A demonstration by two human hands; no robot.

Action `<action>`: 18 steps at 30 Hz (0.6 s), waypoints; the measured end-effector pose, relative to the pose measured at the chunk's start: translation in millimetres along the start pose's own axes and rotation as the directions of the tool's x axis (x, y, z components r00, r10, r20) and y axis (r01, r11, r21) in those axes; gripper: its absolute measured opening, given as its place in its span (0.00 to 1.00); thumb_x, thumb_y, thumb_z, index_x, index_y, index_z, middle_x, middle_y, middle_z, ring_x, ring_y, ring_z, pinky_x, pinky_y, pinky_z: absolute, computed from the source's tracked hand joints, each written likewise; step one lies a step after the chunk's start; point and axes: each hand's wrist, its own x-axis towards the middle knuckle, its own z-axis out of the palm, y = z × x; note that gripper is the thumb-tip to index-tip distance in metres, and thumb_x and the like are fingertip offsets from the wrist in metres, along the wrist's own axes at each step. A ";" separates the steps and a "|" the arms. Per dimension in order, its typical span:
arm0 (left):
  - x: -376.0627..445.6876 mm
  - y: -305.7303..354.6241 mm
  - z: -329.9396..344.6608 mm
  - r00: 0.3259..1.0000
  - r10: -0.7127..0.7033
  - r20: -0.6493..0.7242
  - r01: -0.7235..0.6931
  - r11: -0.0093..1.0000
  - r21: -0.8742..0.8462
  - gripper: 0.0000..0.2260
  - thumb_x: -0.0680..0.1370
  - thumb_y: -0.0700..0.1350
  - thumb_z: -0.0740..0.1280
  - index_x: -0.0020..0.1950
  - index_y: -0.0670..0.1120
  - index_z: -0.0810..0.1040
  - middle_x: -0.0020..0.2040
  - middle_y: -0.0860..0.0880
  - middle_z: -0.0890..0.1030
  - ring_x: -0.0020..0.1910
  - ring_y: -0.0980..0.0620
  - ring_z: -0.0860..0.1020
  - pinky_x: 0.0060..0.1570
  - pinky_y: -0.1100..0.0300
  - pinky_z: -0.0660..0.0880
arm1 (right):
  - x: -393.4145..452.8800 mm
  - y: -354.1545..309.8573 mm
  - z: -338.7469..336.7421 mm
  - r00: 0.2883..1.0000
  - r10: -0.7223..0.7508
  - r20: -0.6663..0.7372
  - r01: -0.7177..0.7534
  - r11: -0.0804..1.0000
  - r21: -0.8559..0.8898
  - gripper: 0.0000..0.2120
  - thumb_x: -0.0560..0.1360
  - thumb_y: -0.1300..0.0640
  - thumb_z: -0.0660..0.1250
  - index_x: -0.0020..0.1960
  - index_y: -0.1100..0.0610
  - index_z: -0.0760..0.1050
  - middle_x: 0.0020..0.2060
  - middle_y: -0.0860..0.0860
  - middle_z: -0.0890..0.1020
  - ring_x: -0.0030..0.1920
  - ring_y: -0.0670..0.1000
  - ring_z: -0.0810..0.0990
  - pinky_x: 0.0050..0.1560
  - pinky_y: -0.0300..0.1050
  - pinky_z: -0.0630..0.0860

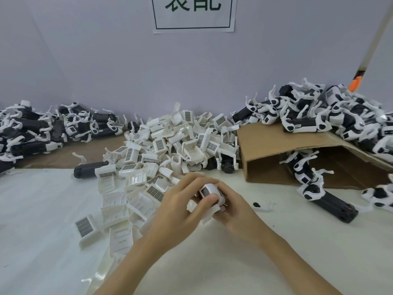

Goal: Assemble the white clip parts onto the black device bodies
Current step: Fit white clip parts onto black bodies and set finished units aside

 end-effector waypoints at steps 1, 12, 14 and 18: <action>1.0 -1.2 -0.8 0.999 -0.047 0.002 0.047 0.998 -0.042 0.17 0.85 0.59 0.62 0.65 0.52 0.83 0.60 0.57 0.82 0.58 0.52 0.82 0.54 0.60 0.78 | 0.1 -0.5 -0.4 1.000 0.018 -0.005 -0.018 1.000 -0.006 0.26 0.79 0.72 0.68 0.72 0.53 0.73 0.60 0.51 0.82 0.62 0.56 0.82 0.63 0.61 0.79; 16.9 -24.8 -35.6 0.795 -0.604 -0.044 0.458 0.648 -0.609 0.26 0.85 0.63 0.55 0.63 0.47 0.84 0.55 0.44 0.87 0.43 0.37 0.86 0.35 0.49 0.84 | 13.9 -36.1 -34.3 0.970 0.178 0.164 -0.223 0.920 0.323 0.21 0.81 0.41 0.67 0.52 0.59 0.85 0.52 0.63 0.84 0.58 0.67 0.83 0.61 0.58 0.82; 18.5 -30.6 -43.9 0.787 -0.602 -0.133 0.406 0.669 -0.623 0.25 0.86 0.61 0.55 0.61 0.45 0.84 0.52 0.45 0.87 0.40 0.41 0.85 0.32 0.52 0.83 | 29.8 -48.5 -59.8 0.989 0.144 0.032 -0.134 0.782 0.608 0.26 0.82 0.43 0.66 0.64 0.66 0.80 0.60 0.68 0.82 0.62 0.65 0.82 0.63 0.55 0.81; 18.5 -47.2 -51.2 0.742 -0.639 -0.203 0.456 0.703 -0.546 0.21 0.88 0.55 0.58 0.55 0.41 0.84 0.47 0.44 0.85 0.35 0.45 0.82 0.34 0.50 0.80 | 52.6 -71.5 -115.1 0.975 0.093 -0.204 0.169 0.291 0.942 0.50 0.73 0.35 0.73 0.79 0.65 0.58 0.72 0.73 0.70 0.70 0.72 0.75 0.72 0.61 0.74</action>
